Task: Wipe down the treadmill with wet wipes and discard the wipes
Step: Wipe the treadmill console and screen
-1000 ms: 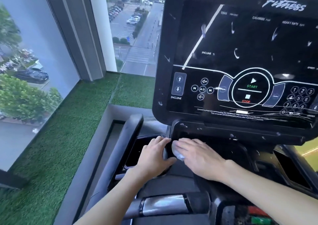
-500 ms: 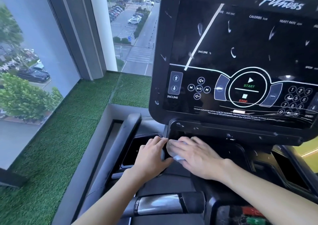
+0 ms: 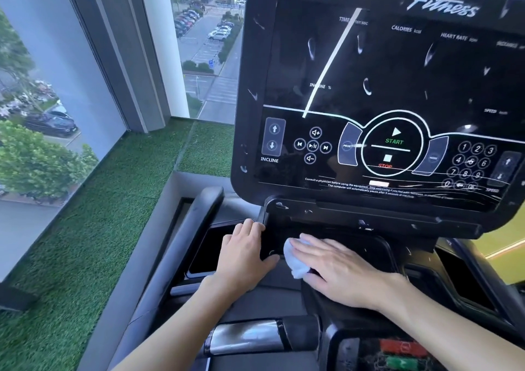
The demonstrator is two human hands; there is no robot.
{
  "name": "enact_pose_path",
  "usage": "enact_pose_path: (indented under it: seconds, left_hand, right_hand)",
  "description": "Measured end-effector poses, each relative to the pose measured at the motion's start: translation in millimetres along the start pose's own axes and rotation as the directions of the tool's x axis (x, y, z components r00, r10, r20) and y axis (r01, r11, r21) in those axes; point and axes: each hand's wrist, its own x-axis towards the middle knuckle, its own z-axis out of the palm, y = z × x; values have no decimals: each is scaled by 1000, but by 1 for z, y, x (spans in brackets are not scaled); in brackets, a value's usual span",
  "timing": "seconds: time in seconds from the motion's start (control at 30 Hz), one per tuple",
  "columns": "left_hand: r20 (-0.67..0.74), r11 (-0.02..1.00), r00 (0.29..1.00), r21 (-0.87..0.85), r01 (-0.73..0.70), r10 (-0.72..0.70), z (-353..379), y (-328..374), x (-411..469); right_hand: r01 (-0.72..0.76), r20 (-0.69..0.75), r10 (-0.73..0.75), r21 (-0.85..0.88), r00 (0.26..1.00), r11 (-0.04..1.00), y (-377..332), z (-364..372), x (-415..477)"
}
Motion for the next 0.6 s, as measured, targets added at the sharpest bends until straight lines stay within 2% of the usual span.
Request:
enact_pose_path:
  seconds: [0.13,0.27,0.43,0.6]
  left_hand:
    - [-7,1000,1000,-12,15,-15,2,0,2]
    - [-36,1000,999,-20,12,-13,6,-1,1]
    - [-54,999,999,-31,6,-8,8,-1,-1]
    - [-69,999,998,-34,4,-6,10,1,-1]
  right_hand:
    - [-77,-48,77,-10,996,997,5,-7,-7]
    - [-45,19,45,23,999,999,1,-7,-9]
    - [-152,-27,152,6,988,988,6,-9,-9]
    - [-135,-11,135,26,991,990,0,-11,-5]
